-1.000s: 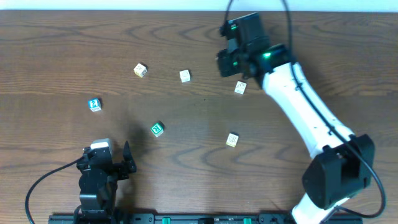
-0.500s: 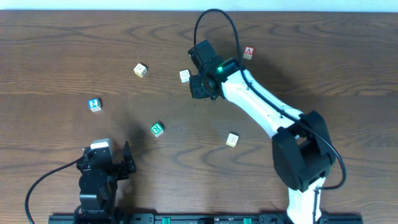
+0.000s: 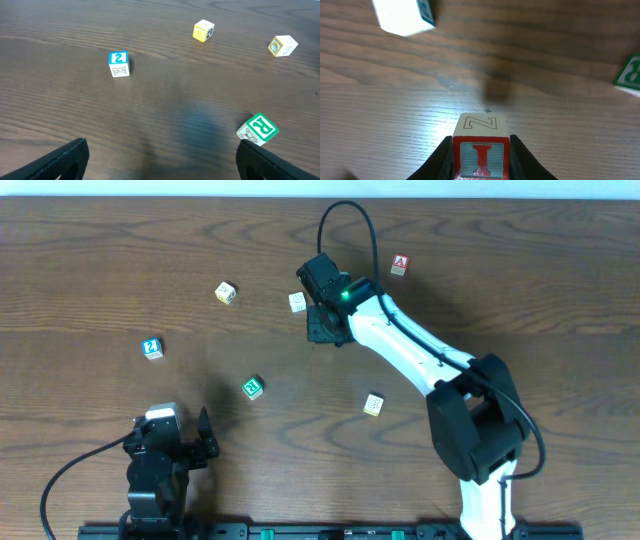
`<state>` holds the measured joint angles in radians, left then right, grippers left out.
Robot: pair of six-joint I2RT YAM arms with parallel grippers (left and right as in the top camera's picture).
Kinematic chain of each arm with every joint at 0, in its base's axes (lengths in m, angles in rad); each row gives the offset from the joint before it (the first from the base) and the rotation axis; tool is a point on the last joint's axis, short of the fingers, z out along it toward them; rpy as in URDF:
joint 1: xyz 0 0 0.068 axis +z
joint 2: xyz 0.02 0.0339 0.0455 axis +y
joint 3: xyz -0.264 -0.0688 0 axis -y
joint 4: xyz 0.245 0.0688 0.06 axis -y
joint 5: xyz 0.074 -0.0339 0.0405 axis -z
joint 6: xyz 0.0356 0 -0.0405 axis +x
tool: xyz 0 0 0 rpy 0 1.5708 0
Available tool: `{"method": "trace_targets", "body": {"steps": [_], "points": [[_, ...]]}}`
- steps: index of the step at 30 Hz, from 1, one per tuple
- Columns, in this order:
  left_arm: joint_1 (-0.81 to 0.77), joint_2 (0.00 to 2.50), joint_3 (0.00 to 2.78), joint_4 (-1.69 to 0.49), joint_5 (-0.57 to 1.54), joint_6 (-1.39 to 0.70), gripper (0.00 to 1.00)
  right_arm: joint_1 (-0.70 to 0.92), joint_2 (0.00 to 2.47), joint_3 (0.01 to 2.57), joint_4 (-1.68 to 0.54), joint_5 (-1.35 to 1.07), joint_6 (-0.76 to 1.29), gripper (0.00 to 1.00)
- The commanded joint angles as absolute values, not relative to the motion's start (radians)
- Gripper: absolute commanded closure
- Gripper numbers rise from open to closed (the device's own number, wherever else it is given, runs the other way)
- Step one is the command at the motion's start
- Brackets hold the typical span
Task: Spell out Ai2
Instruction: 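Carry the red 'I' block with the right gripper toward table center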
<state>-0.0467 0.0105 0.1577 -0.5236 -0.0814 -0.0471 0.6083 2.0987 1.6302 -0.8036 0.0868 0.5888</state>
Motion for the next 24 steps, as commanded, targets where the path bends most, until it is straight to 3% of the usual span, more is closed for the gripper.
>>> {"method": "trace_targets", "body": {"steps": [1, 13, 16, 24], "points": [[-0.042, 0.004, 0.142, -0.524, -0.084, -0.029, 0.05, 0.622, 2.127, 1.641, -0.808, 0.102, 0.620, 0.99], [-0.042, 0.004, 0.142, -0.524, -0.084, -0.029, 0.05, 0.622, 2.135, 1.640, -0.799, 0.109, 0.620, 0.99], [-0.042, 0.004, 0.142, -0.524, -0.084, -0.029, 0.05, 0.622, 2.146, 1.640, -0.799, 0.108, 0.620, 0.78], [-0.042, 0.004, 0.142, -0.524, -0.084, -0.029, 0.05, 0.622, 2.147, 1.640, -0.793, 0.109, 0.619, 0.74]]}}
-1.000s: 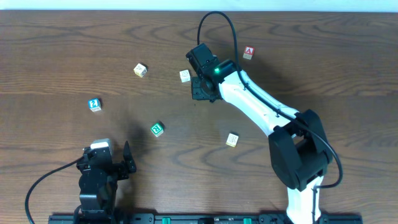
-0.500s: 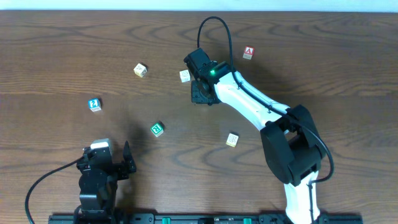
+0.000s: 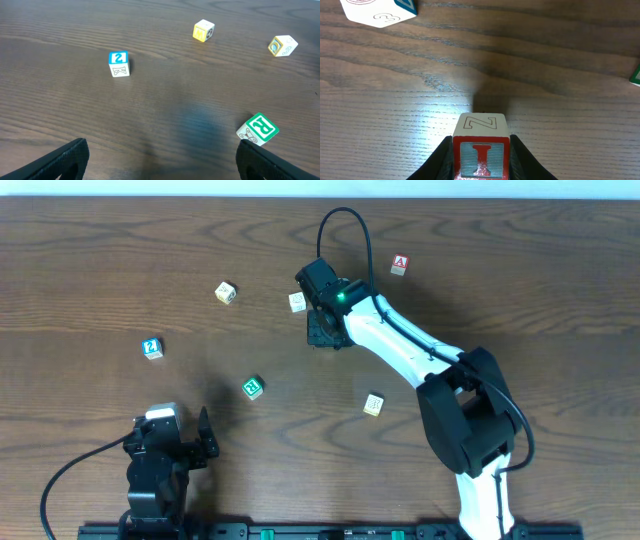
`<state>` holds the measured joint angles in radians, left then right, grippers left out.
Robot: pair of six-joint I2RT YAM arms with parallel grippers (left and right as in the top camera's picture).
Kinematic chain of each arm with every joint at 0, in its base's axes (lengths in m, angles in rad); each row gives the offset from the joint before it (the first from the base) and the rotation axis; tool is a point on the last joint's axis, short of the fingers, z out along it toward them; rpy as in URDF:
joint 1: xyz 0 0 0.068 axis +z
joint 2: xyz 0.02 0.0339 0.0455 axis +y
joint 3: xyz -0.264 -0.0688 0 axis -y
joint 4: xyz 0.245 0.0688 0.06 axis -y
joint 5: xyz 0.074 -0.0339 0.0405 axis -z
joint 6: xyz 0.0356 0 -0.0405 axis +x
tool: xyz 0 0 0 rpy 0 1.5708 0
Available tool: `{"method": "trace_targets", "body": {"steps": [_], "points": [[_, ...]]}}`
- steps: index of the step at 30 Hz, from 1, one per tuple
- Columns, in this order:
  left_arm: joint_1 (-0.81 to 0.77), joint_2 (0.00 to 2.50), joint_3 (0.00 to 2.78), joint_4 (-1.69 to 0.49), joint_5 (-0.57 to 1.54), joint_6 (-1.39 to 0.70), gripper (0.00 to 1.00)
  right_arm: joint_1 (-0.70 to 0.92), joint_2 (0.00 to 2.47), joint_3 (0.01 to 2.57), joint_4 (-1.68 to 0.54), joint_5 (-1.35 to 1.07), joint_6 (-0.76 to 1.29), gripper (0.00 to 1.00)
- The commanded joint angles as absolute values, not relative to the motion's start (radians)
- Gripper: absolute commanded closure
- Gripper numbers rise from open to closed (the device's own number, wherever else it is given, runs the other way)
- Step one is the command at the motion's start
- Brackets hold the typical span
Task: Spell out Ai2
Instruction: 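Carry the red 'I' block with the right gripper toward table center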
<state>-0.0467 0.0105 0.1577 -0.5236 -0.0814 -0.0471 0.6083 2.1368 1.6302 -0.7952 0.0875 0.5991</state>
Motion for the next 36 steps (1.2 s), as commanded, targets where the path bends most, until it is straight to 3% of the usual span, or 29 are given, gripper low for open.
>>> {"method": "trace_targets", "body": {"steps": [1, 2, 6, 19, 24, 26, 36], "points": [[-0.042, 0.004, 0.142, -0.524, -0.084, -0.029, 0.05, 0.622, 2.147, 1.640, -0.792, 0.109, 0.619, 0.73], [-0.042, 0.004, 0.142, -0.524, -0.084, -0.029, 0.05, 0.622, 2.147, 1.640, -0.791, 0.109, 0.619, 0.68], [-0.042, 0.004, 0.142, -0.524, -0.084, -0.029, 0.05, 0.622, 2.147, 1.640, -0.786, 0.110, 0.605, 0.64], [-0.042, 0.004, 0.142, -0.524, -0.084, -0.029, 0.05, 0.622, 2.147, 1.640, -0.786, 0.109, 0.605, 0.62], [-0.042, 0.004, 0.142, -0.524, -0.084, -0.029, 0.05, 0.622, 2.148, 1.640, -0.784, 0.109, 0.604, 0.48], [-0.042, 0.004, 0.142, -0.524, -0.084, -0.029, 0.04, 0.622, 2.148, 1.640, -0.771, 0.109, 0.601, 0.46], [-0.042, 0.004, 0.142, -0.524, -0.084, -0.029, 0.05, 0.621, 2.173, 1.640, -0.796, 0.074, 0.730, 0.50]]}}
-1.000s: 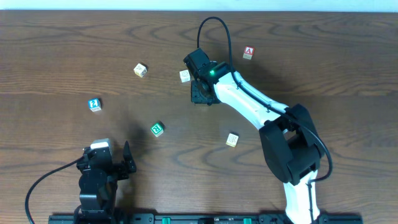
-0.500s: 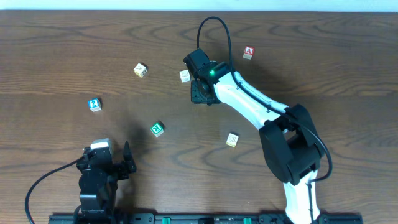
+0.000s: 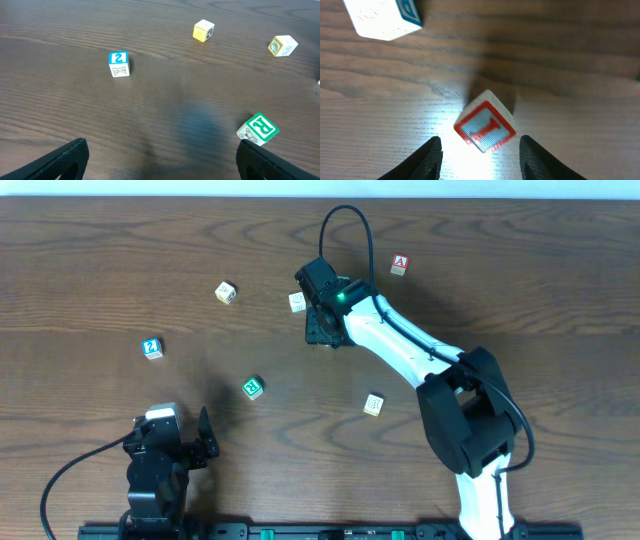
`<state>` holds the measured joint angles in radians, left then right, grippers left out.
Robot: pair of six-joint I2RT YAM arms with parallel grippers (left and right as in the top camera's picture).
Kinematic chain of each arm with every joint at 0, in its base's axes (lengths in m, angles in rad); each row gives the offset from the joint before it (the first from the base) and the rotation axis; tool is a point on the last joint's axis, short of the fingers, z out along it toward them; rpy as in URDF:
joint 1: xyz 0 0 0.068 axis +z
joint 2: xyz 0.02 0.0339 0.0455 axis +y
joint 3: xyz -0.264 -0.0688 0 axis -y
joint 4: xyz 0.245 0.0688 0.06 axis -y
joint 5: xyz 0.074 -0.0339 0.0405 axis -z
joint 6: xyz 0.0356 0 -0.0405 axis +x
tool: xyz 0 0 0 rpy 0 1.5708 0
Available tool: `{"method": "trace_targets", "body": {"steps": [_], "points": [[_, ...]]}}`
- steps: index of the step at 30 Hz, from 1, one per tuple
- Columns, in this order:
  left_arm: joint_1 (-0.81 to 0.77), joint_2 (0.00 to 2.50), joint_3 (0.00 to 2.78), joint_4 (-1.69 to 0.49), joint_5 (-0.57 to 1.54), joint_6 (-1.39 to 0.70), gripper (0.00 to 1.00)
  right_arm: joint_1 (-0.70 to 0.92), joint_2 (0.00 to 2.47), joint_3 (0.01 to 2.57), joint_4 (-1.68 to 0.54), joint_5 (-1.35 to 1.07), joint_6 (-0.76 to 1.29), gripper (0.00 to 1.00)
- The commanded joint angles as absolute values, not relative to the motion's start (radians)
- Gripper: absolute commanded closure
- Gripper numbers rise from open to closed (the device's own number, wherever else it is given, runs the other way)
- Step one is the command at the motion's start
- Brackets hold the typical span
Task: Spell out Ai2
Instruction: 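Carry the red 'I' block with the right gripper toward table center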
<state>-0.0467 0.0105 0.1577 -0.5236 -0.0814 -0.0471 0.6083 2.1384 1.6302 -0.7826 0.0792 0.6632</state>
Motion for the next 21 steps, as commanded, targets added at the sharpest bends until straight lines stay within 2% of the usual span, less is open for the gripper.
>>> {"method": "trace_targets", "body": {"steps": [1, 11, 16, 21], "points": [[-0.042, 0.004, 0.142, -0.524, -0.084, -0.029, 0.05, 0.621, 2.178, 1.640, -0.798, 0.068, 0.729, 0.50], [-0.042, 0.004, 0.142, -0.524, -0.084, -0.029, 0.05, 0.620, 2.191, 1.640, -0.747, 0.063, 0.730, 0.45], [-0.042, 0.004, 0.142, -0.524, -0.084, -0.029, 0.05, 0.620, 2.194, 1.640, -0.736, 0.065, 0.728, 0.53], [-0.042, 0.004, 0.142, -0.524, -0.084, -0.029, 0.05, 0.618, 2.194, 1.640, -0.733, 0.110, 0.704, 0.54]]}}
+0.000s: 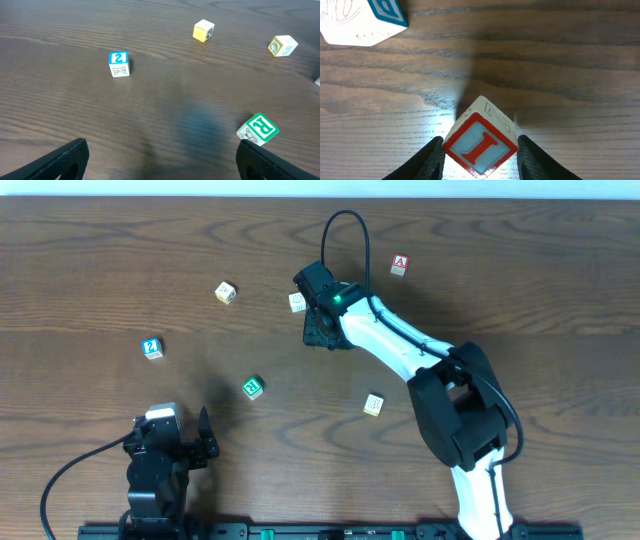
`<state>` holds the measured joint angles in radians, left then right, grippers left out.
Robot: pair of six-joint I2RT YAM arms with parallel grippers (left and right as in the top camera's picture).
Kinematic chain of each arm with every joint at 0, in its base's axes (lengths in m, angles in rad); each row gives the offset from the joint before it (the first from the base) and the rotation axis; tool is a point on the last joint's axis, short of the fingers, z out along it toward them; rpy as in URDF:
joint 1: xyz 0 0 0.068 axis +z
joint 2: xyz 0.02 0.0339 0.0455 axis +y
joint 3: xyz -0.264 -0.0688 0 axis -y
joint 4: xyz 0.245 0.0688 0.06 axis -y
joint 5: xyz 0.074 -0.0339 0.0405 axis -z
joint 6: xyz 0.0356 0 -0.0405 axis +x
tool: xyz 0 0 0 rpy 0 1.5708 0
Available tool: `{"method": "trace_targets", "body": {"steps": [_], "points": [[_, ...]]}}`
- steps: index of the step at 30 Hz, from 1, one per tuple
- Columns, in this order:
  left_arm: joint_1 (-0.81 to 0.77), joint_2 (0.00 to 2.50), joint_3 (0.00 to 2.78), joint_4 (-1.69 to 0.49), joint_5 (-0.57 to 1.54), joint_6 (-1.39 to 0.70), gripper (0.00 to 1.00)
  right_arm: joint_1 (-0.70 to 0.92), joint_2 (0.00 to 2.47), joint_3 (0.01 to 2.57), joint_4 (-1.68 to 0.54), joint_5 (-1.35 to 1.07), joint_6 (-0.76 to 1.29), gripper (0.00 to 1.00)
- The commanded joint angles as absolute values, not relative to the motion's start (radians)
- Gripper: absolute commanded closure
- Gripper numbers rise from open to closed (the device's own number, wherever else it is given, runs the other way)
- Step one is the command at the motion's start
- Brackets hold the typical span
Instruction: Spell out Ai2
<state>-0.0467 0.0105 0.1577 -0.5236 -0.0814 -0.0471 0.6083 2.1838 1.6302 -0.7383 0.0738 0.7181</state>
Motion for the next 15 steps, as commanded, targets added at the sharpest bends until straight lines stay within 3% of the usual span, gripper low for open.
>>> {"method": "trace_targets", "body": {"steps": [1, 5, 15], "points": [[-0.042, 0.004, 0.142, -0.524, -0.084, -0.029, 0.05, 0.616, 2.194, 1.640, -0.731, 0.110, 0.693, 0.54], [-0.042, 0.004, 0.142, -0.524, -0.084, -0.029, 0.05, 0.613, 2.194, 1.640, -0.726, 0.113, 0.658, 0.60], [-0.042, 0.004, 0.142, -0.524, -0.084, -0.029, 0.05, 0.613, 2.194, 1.640, -0.725, 0.133, 0.465, 0.55]]}}
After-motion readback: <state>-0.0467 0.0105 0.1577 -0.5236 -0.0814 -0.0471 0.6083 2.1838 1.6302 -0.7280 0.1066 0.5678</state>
